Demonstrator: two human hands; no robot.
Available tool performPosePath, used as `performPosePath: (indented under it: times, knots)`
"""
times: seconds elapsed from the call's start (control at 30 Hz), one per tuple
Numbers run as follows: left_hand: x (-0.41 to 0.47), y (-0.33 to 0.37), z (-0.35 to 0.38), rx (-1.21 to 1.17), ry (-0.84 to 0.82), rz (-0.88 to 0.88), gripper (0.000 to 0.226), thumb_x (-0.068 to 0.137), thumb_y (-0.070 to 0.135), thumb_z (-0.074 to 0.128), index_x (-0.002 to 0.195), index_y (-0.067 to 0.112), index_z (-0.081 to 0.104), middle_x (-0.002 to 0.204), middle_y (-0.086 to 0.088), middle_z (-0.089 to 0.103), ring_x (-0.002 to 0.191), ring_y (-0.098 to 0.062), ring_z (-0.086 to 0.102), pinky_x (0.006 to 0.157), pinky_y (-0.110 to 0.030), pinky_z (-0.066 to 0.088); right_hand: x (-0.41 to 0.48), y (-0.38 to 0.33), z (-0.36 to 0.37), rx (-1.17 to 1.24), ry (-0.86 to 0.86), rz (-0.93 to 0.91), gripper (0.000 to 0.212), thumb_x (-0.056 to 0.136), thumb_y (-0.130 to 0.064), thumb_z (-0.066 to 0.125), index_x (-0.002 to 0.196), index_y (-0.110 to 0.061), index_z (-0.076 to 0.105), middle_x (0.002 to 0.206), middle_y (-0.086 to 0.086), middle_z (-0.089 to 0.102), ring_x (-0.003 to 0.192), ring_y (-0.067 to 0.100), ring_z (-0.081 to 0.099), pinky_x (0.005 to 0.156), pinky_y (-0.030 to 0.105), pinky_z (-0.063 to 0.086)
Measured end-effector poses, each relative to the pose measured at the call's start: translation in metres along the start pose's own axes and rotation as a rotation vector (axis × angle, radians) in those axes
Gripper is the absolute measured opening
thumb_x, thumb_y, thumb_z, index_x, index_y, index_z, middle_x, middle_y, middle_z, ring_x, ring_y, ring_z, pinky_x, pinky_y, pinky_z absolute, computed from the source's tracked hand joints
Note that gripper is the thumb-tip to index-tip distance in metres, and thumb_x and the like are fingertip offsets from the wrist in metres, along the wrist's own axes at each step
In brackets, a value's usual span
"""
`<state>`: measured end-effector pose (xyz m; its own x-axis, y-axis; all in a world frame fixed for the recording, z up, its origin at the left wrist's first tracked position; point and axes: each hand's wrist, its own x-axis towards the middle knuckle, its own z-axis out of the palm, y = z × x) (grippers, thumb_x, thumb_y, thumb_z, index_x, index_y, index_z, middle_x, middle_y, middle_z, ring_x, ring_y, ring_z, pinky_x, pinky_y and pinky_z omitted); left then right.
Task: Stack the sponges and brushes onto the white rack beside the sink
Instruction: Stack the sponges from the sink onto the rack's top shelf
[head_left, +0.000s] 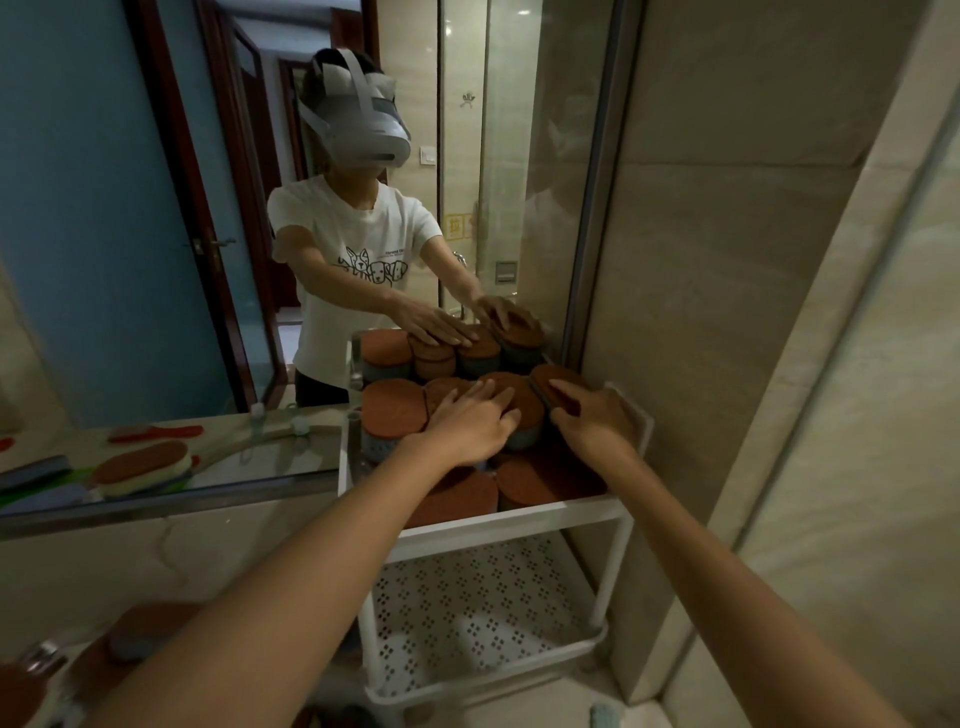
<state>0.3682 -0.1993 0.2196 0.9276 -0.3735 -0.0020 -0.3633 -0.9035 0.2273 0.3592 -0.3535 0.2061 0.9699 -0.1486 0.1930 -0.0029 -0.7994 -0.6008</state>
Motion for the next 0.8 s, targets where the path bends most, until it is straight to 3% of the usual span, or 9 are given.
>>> performPosePath:
  times: [0.17,0.33,0.47,0.63,0.7,0.8]
  knots:
    - [0.001,0.000,0.002,0.025,-0.005,-0.009,0.053,0.102,0.038,0.021,0.151,0.018,0.014,0.160,-0.007,0.005,0.149,-0.020,0.002,0.119,-0.039,0.004,-0.003,-0.001,0.004,-0.152,-0.066,-0.019,0.048,0.096,-0.033,0.044,0.143,-0.034,0.032,0.154,0.013,0.020,0.139,0.031,0.028,0.111,0.037,0.029]
    - [0.001,0.002,0.002,0.044,0.011,-0.008,0.053,0.102,0.036,0.022,0.150,0.016,0.016,0.160,-0.009,0.007,0.149,-0.022,0.005,0.119,-0.038,0.006,-0.009,-0.011,-0.003,-0.374,-0.107,-0.023,0.050,0.098,-0.033,0.039,0.146,-0.031,0.026,0.153,0.014,0.016,0.139,0.034,0.023,0.109,0.042,0.031]
    - [0.001,0.004,0.000,0.039,0.006,-0.010,0.053,0.102,0.036,0.025,0.150,0.015,0.018,0.160,-0.011,0.009,0.148,-0.024,0.008,0.119,-0.038,0.009,-0.017,-0.018,-0.005,-0.514,-0.114,-0.079,0.053,0.097,-0.032,0.041,0.147,-0.026,0.024,0.154,0.012,0.016,0.141,0.034,0.017,0.115,0.044,0.019]
    - [-0.001,0.008,-0.004,-0.019,-0.012,-0.038,0.052,0.102,0.033,0.026,0.150,0.014,0.020,0.159,-0.012,0.010,0.148,-0.025,0.009,0.119,-0.037,0.010,-0.014,-0.018,-0.014,-0.544,-0.202,-0.083,0.059,0.095,-0.035,0.044,0.148,-0.027,0.019,0.156,0.011,0.015,0.142,0.034,0.017,0.118,0.044,0.017]
    - [-0.004,0.010,-0.011,-0.158,0.013,-0.040,0.049,0.101,0.030,0.032,0.147,0.012,0.029,0.157,-0.012,0.022,0.145,-0.026,0.021,0.116,-0.034,0.019,-0.015,-0.019,-0.018,-0.458,-0.203,-0.077,0.057,0.095,-0.033,0.046,0.147,-0.026,0.024,0.155,0.010,0.019,0.141,0.032,0.021,0.118,0.042,0.020]
    - [-0.013,0.017,-0.023,-0.339,0.163,-0.047,0.041,0.100,0.020,0.037,0.139,0.010,0.043,0.145,-0.012,0.044,0.134,-0.027,0.041,0.105,-0.030,0.035,-0.026,-0.027,-0.022,-0.268,-0.071,-0.255,0.042,0.088,-0.012,0.050,0.129,-0.013,0.053,0.136,0.014,0.050,0.126,0.031,0.045,0.106,0.038,0.037]
